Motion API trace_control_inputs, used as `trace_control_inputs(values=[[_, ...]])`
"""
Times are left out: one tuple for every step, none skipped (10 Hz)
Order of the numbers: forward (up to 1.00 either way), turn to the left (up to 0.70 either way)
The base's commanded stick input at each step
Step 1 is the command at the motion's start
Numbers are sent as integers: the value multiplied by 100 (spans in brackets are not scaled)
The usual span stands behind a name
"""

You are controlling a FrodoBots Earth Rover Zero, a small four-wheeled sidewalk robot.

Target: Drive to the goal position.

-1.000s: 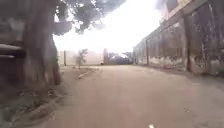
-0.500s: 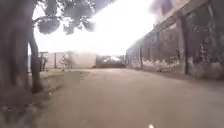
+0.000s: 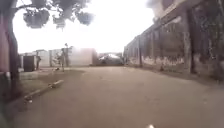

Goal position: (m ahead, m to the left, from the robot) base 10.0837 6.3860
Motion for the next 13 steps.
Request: trace_control_inputs(values=[[100, 0], [100, 0], [100, 0], [100, 0], [100, 0], [100, 0], [100, 0], [100, 0], [100, 0], [100, 0], [100, 0], [100, 0], [100, 0]])
